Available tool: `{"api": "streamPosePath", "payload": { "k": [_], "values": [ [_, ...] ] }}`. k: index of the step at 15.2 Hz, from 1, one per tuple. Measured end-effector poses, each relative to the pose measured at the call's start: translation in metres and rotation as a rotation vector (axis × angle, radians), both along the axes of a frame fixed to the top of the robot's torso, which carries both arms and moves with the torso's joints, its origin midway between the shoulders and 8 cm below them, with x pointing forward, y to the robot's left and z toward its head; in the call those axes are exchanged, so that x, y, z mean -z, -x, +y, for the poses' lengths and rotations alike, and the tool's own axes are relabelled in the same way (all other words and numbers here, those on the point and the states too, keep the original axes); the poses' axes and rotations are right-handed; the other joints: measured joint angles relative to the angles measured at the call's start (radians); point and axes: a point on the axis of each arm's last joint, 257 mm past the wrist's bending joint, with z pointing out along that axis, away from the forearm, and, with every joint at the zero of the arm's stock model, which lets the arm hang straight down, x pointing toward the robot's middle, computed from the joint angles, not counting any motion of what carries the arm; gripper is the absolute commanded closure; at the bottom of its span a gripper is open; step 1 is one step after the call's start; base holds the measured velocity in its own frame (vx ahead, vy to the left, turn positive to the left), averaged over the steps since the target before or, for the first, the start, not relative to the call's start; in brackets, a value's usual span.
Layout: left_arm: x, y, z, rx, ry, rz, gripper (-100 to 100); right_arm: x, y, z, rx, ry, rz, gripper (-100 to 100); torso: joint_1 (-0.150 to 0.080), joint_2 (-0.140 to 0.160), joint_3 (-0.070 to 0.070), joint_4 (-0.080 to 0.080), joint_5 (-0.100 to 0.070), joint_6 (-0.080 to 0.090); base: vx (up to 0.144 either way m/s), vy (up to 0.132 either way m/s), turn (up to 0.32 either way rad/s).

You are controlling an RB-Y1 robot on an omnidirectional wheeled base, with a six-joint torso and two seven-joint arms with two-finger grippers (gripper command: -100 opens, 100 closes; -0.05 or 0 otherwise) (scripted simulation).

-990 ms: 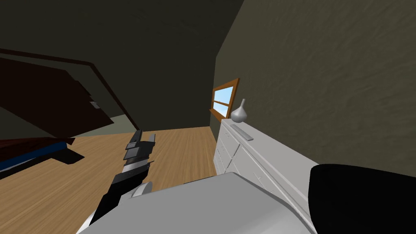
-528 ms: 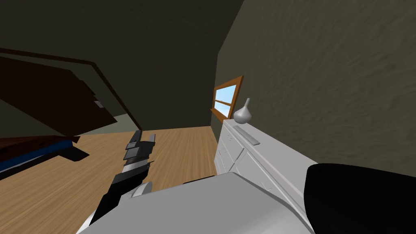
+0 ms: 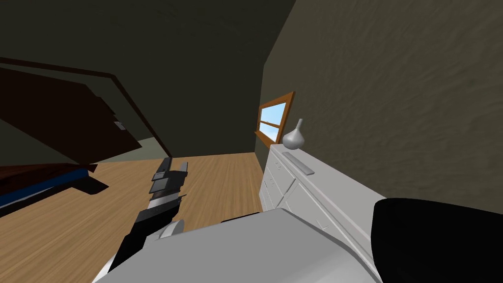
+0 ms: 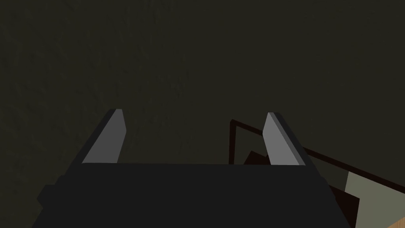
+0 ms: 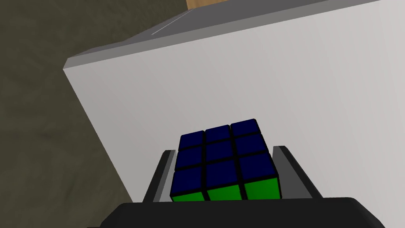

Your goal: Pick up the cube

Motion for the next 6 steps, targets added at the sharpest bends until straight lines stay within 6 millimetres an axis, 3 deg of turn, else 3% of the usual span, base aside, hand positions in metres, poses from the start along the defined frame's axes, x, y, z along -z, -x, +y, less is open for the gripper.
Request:
{"api": "streamPosePath", "payload": {
  "k": [6],
  "values": [
    [0.000,0.000,0.000,0.000,0.000,0.000,0,-0.019,-0.003,0.006,0.003,0.002,0.011,100,-0.001,-0.002,-0.001,-0.001,0.001,-0.001,0.012,-0.018,0.003]
  ]
}}
